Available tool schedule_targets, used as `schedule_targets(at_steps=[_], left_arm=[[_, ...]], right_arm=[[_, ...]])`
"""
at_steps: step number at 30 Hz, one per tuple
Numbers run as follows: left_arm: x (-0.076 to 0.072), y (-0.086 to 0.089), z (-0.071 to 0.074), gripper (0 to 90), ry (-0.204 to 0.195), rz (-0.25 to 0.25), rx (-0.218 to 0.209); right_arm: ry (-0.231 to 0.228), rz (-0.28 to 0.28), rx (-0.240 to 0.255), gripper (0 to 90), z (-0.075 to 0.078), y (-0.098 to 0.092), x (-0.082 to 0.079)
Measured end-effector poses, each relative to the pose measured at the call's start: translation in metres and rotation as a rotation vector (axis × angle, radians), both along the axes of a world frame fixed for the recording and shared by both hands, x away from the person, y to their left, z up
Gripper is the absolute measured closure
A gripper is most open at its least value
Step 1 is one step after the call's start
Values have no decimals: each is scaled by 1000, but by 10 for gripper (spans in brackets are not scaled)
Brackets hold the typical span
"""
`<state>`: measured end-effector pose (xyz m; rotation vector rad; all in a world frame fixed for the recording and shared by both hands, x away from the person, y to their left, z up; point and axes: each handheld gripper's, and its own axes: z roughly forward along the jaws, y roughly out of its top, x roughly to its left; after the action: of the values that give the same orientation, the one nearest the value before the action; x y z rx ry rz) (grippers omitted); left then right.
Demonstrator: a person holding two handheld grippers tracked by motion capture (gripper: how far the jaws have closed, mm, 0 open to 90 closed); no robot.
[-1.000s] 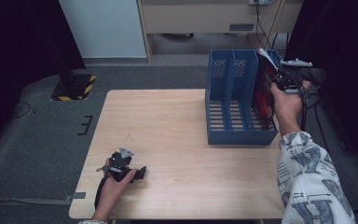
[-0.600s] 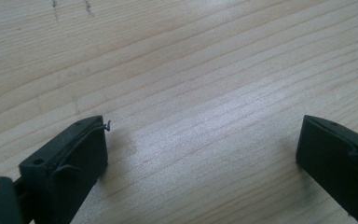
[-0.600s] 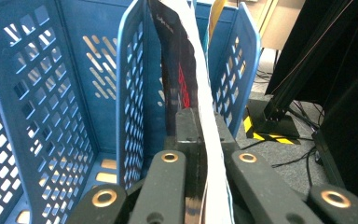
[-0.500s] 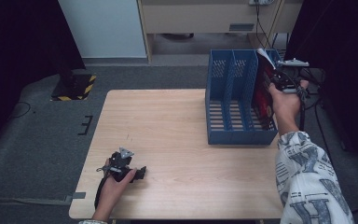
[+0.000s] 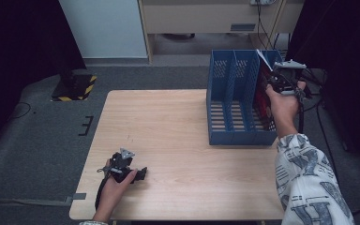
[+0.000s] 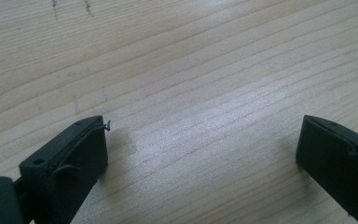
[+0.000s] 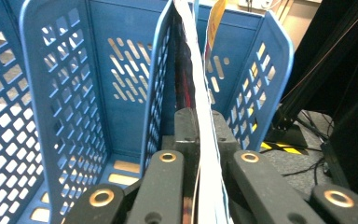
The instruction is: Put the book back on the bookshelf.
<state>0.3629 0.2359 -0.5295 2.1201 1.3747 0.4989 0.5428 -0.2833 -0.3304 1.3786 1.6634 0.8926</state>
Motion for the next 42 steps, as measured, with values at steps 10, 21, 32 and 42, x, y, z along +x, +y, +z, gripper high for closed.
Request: schedule_targets(at_steps=[10,21,32,42], left_arm=[[0,0,0,14,0,0,0],[0,0,0,13,1,-1,0],[0,0,0,14,2,2,-2],[0,0,0,14,4,-2,2]], right_arm=[[-13,39,18,815,1,4,-1],[-43,77,60,594,6,3,-7],[-117,126,66,291,11,8,-16],[-127,117,100,128,5,3,-22]])
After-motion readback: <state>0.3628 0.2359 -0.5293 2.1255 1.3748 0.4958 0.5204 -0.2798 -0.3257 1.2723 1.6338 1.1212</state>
